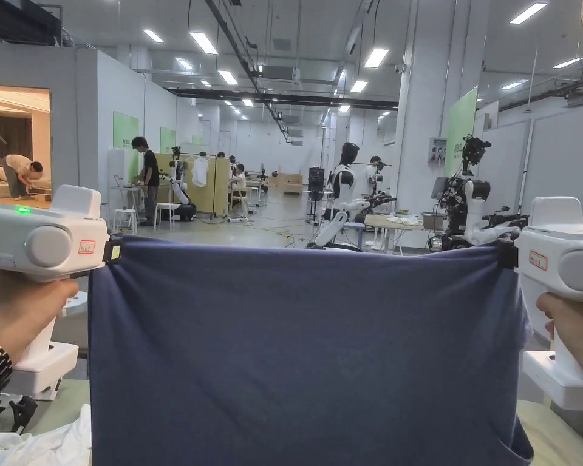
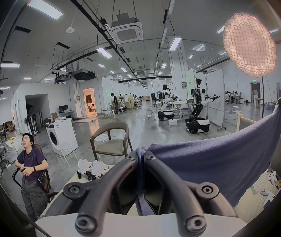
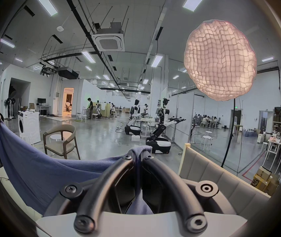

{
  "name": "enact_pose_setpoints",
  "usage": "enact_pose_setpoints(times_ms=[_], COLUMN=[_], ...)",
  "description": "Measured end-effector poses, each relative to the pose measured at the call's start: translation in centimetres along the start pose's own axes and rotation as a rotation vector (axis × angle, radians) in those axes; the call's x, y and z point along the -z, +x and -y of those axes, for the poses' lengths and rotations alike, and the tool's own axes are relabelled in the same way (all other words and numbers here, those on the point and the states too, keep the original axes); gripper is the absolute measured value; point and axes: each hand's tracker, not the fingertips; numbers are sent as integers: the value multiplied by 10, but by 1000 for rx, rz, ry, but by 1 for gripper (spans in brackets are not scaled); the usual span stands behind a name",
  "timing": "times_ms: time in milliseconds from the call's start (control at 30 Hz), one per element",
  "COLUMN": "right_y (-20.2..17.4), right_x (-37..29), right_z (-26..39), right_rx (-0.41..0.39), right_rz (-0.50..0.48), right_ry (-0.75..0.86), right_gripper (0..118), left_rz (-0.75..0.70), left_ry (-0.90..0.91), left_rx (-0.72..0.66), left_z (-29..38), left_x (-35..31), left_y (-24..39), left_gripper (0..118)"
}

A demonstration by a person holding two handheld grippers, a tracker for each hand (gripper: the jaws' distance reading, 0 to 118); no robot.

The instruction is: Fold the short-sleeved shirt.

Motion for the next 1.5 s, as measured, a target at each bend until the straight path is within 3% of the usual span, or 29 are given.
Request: enact_pose_setpoints(times_ms=[300, 600, 867, 1033, 1300, 1500], right_y=[-18, -19, -5, -4, 1, -4], right_x=[14, -15, -94, -162, -235, -270], right_z=[25, 113, 205, 249, 300, 334], right_rx=[-47, -52, -76, -135, -125, -167], right_rz=[-40, -50, -60, -58, -79, -85], right_ry=[24, -92, -170, -242, -378, -506], right_gripper=[2, 2, 2, 2, 2, 2], left_rz=[-28, 20, 86, 118, 166, 166], left_ry=[-14, -96, -125, -169, -328, -468], left_rx=[-14, -19, -82, -102, -107, -79], left_z=[24, 127, 222, 274, 355, 405], left_x=[26, 8, -80, -138, -204, -232], left_y=[-8, -3, 3, -1, -15, -13], left_gripper=[0, 0, 0, 0, 0, 0])
